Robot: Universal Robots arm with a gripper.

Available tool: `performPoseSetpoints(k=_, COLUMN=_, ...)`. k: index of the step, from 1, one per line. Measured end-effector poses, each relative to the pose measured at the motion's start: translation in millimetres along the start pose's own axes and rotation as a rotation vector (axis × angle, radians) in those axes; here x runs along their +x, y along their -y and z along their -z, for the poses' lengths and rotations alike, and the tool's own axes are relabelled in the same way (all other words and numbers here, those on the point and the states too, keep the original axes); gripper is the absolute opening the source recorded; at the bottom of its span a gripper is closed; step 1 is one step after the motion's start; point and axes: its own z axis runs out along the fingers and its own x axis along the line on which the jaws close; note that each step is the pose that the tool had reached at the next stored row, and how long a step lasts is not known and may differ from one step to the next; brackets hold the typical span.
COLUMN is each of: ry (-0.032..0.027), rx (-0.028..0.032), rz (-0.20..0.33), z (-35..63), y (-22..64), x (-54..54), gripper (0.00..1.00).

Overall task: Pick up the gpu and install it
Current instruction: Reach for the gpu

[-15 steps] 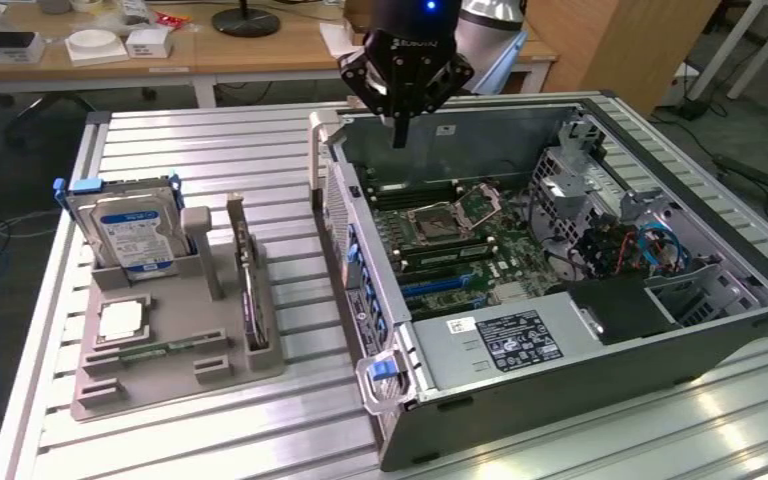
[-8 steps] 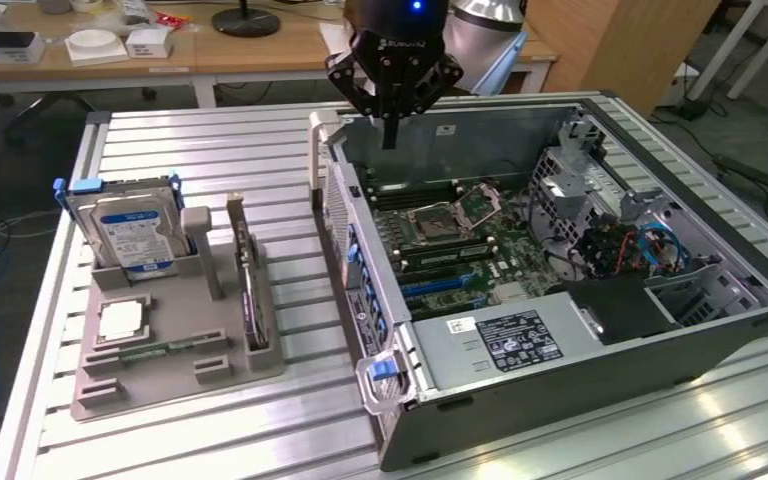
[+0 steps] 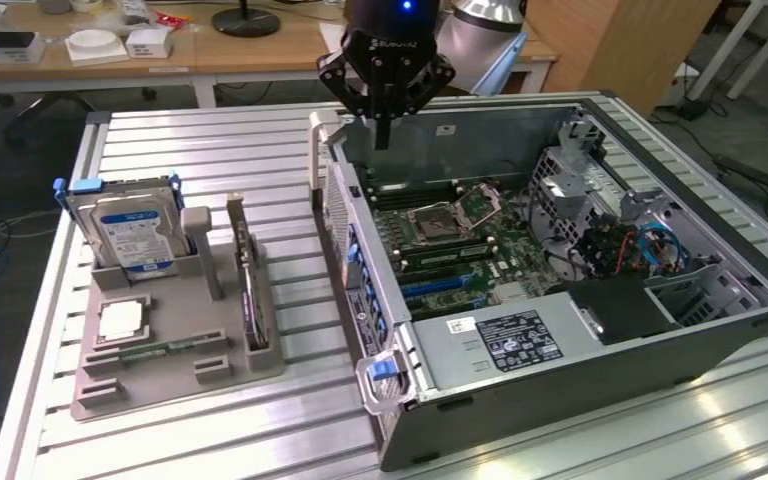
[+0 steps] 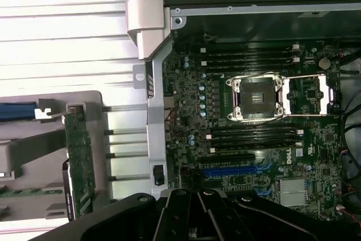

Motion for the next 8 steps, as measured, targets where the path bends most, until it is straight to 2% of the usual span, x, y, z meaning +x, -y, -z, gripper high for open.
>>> performPoseSetpoints(k=8, ry=0.0000, rx=0.0000, rz=0.000, z=0.2, y=0.6, x=7.0, gripper=0.10)
